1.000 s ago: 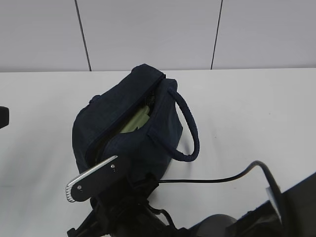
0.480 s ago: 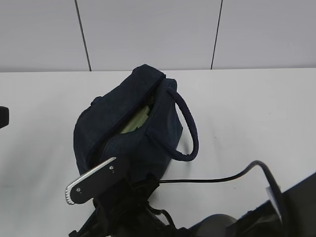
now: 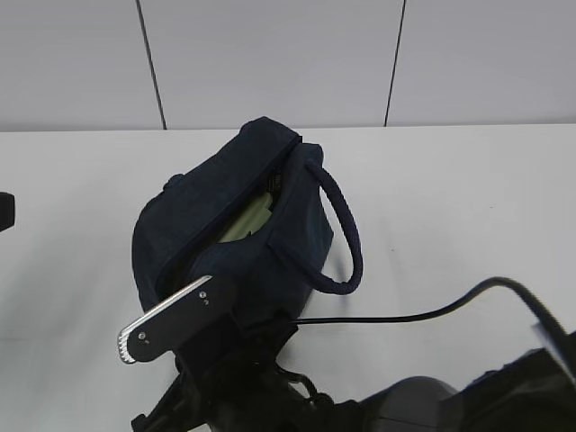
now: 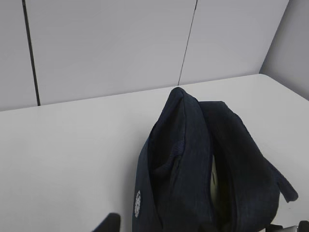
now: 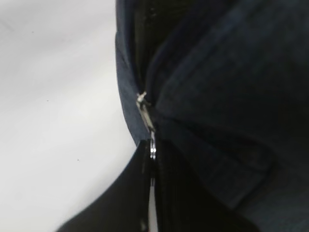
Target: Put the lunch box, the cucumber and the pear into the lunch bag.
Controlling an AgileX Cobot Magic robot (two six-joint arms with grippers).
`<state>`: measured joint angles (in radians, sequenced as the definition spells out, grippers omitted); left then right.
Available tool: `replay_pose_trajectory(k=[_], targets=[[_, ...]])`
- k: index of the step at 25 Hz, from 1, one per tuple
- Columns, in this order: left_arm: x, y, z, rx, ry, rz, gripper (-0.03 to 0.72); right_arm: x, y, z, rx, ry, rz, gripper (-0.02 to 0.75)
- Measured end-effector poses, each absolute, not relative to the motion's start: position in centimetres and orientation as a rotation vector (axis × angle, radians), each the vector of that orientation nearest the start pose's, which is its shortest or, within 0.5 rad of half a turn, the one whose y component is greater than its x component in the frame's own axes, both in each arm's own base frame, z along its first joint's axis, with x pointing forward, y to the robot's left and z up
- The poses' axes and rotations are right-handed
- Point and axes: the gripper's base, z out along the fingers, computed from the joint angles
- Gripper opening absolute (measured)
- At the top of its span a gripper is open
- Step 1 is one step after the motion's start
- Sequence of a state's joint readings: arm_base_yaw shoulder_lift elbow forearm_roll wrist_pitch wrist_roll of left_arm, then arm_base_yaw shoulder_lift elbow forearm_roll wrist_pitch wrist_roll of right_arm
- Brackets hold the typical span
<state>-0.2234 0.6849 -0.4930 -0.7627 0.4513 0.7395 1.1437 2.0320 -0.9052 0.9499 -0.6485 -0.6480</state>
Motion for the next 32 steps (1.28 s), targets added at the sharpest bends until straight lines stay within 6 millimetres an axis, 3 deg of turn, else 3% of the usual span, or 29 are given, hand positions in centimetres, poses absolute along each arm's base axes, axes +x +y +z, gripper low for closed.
replay_pose_trajectory(k=[14,32], targets=[[12.6,-5.7,29.0,0.448,1.967,-0.43,0.294,18.4,32.0,14.3,-0.811,2.008,0.328,0.0],[12.6,-5.6,29.0,0.461,1.969,-0.418,0.291,18.5,31.5,17.7,-0.847,1.897,0.274,0.0]])
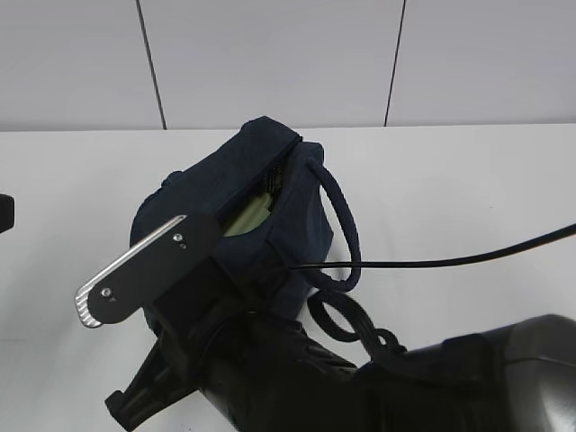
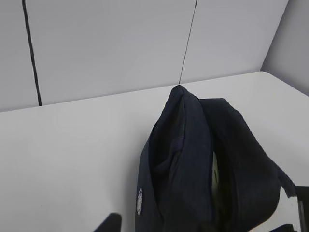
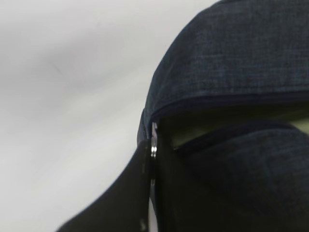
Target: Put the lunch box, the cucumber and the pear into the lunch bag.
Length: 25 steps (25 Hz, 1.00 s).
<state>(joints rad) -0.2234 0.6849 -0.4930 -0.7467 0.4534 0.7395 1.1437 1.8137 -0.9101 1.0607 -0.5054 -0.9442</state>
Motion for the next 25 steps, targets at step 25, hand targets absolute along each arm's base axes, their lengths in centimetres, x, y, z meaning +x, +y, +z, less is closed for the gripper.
replay_pose_trajectory(k=[25], targets=[[16.4,-8.5,23.7,0.955,2.241,-0.595,0.287,18.8,31.0,22.3,-0.733,1.836,0.302,0.0]])
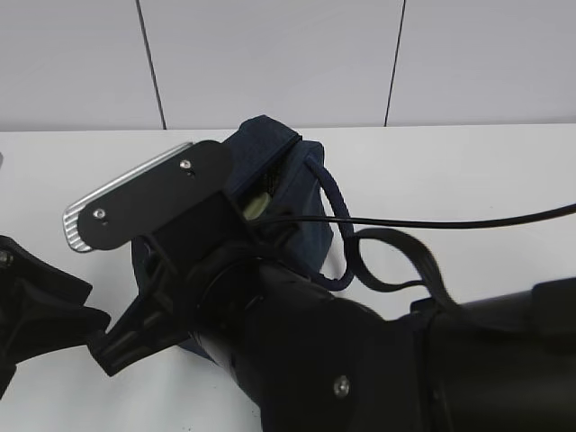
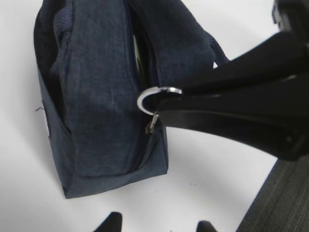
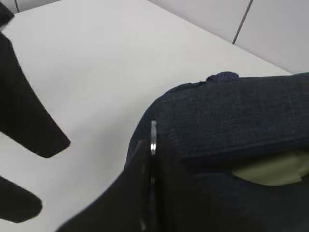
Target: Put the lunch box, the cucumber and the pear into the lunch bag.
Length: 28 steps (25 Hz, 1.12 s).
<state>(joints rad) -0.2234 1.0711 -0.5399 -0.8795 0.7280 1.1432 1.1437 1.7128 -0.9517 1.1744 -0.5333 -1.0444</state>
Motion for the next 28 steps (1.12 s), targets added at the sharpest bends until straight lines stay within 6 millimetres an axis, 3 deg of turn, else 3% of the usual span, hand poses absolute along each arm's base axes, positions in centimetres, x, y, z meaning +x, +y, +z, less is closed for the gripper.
replay_pose_trajectory(k=[6,15,28], targets=[[18.2,-8.7,22.6,1.042,2.161,-0.512,0.287,18.8,31.1,22.6,-0.724,1.836,0.315,0.0],[21.4,-7.1,20.0,0.897,2.173,-0.685,0.287,18.8,31.1,22.6,-0.712,1.85,0.322,0.0],[22.6,-7.4,18.5,1.075,2.021,-0.653,0.283,18.7,31.1,22.5,-0.722,1.856,0.331,0.0]])
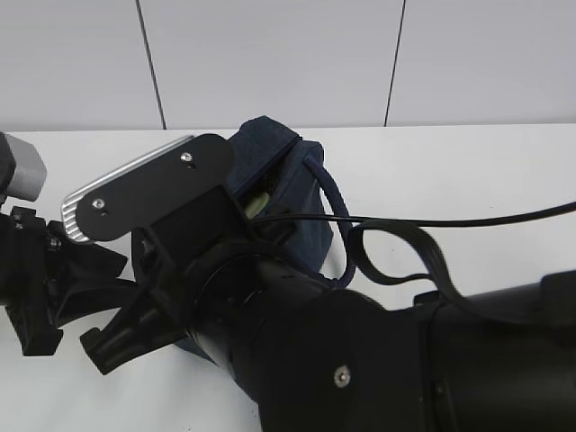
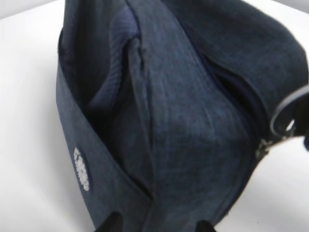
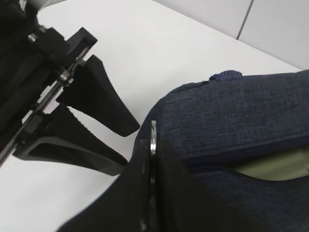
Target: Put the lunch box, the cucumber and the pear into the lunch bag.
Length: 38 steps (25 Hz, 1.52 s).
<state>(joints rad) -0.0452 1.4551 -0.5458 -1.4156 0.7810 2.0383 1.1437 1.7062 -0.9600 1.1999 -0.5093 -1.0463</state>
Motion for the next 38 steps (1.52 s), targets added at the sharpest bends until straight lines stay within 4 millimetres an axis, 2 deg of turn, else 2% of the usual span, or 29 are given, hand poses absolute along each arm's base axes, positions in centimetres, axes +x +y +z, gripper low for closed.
replay_pose_trajectory(k=[4,11,13,15,17,26,31,34,38], targets=[[22.9,-7.8,18.4,1.03,2.022,-0.705,0.276,18.7,31.2,22.6,-0.723,1.856,0.336,0.0],[23.6,-9.3,17.4,1.065,2.043,-0.738,0.258,18.7,31.2,22.6,-0.725,1.859,0.34,0.0],[23.9,-9.6,17.5,1.077,2.036,-0.733,0.18,18.6,31.2,22.6,-0.727,1.861,0.341,0.0],[23.9,-9.7,17.5,1.08,2.034,-0.731,0.071,18.6,31.2,22.6,-0.725,1.862,0.342,0.0],[24.0,-9.6,17.5,1.08,2.034,-0.723,0.035,18.7,31.2,22.7,-0.716,1.862,0.345,0.0],[24.1,-9.6,17.6,1.077,2.037,-0.709,0.017,19.7,31.6,24.8,-0.652,1.83,0.281,0.0],[24.2,-9.6,17.6,1.077,2.038,-0.706,0.015,21.6,30.5,25.0,-0.575,1.891,0.262,0.0],[24.2,-9.6,17.5,1.08,2.039,-0.703,0.014,23.6,29.2,24.6,-0.507,1.98,0.317,0.0],[24.2,-9.6,17.5,1.08,2.038,-0.702,0.012,24.3,28.4,25.0,-0.479,1.996,0.356,0.0]])
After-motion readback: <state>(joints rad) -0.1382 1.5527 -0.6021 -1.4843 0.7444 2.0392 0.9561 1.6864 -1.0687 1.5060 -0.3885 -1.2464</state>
